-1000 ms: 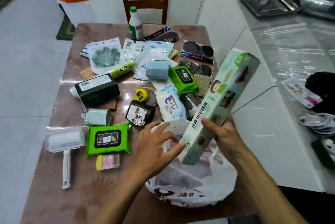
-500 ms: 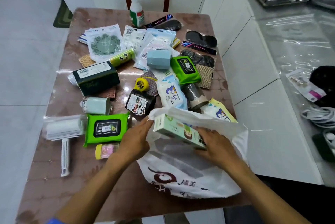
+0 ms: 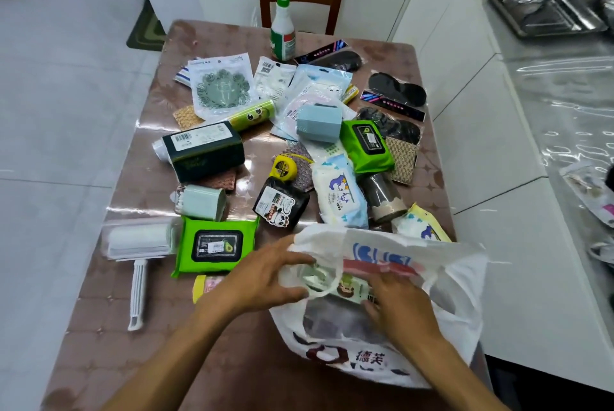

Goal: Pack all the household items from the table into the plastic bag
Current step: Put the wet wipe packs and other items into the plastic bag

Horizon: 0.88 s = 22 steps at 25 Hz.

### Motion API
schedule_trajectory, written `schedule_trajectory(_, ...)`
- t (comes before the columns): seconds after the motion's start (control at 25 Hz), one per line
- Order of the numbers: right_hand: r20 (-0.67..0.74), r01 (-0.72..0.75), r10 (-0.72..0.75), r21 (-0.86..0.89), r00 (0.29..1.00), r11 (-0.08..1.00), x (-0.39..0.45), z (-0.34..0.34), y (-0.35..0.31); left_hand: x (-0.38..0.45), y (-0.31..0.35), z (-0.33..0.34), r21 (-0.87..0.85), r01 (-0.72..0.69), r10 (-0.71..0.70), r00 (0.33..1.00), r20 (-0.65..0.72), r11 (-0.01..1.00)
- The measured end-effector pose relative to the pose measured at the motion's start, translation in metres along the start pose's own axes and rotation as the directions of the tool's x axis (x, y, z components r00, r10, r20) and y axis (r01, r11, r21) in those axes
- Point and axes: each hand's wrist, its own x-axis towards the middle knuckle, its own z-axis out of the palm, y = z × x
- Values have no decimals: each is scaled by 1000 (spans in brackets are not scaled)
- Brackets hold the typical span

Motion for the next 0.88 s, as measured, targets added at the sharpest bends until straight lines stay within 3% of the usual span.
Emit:
schedule_trajectory(0.08,-178,131,-102,163,979,978,16,-36,-29,5,-2,-32,-252,78,-91,995,-42,965)
schedule_trajectory(0.16,-306,220,-139,251,942,943,41,-65,-55,26,-15,-76,-366,153,-254,935,-248,918)
schedule_trajectory(0.24,-361,263,-148,295,921,919,75,-83,-78,60,-42,-129,-282,247,-360,795,-489,927)
schedule_trajectory(0.32,-362,250,-120,337,924,908,104,-88,-94,98,-78,-174,-77,420,-381,711,-591,904)
schedule_trajectory(0.44,-322,195,-66,386,944,902,119,-79,-102,152,-131,-203,248,617,-490,763,-422,747)
schedule_trajectory(0.56,-252,127,3,496,968,859,105,-68,-100,190,-157,-196,270,651,-586,758,-288,710)
schedule_trajectory(0.72,-213,37,108,583,971,812,79,-61,-93,208,-157,-177,349,728,-621,686,-379,590)
schedule_trajectory(0.8,-214,11,164,638,963,770,67,-63,-89,207,-156,-169,367,729,-587,684,-433,578)
schedule_trajectory(0.88,-238,5,228,702,944,712,59,-67,-83,204,-149,-164,381,680,-516,728,-451,626)
